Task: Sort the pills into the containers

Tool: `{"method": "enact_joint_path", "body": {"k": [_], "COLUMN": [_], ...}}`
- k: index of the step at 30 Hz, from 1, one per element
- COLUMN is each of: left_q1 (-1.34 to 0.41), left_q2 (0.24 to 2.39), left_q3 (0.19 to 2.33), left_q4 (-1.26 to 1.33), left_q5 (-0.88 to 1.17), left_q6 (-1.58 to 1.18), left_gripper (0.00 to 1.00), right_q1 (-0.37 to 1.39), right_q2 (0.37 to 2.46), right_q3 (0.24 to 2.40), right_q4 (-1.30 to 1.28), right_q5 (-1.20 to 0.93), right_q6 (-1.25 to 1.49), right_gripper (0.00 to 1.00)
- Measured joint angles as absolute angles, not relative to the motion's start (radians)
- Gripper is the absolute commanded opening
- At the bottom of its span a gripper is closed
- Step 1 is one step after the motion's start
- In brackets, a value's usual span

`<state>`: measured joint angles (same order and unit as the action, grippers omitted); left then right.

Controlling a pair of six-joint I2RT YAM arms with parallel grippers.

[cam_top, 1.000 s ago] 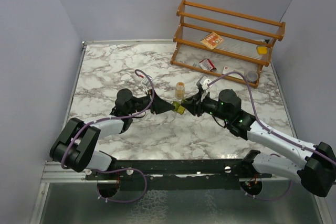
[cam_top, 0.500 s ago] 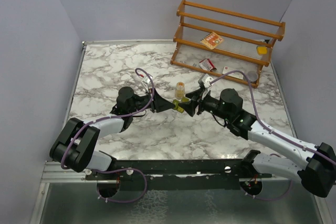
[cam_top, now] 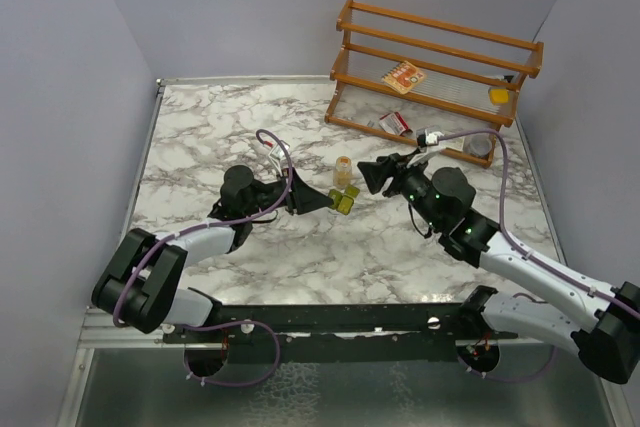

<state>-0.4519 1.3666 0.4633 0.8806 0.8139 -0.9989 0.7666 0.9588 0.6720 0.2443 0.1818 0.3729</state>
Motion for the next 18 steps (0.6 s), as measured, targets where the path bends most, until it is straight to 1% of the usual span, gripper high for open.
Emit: {"method": "enact_joint_path", "body": {"k": [8, 18], "left_q1": [-0.452, -0.452], "left_q2": [1.355, 1.336], "left_q3": [0.463, 0.463], "left_q4": [0.88, 0.88], "left_q5": [0.814, 0.795], "left_q6": [-0.988, -0.978], "left_gripper": [0.0, 0.0], "right_q1": [0.767, 0.767], "right_q2": [1.01, 1.018], "right_q3": [0.668, 0.648], "right_q4": [0.175, 0.175], "right_q5": [0.265, 0.26], "right_q6": [0.611, 0.743], "right_gripper": [0.57, 0.57]}}
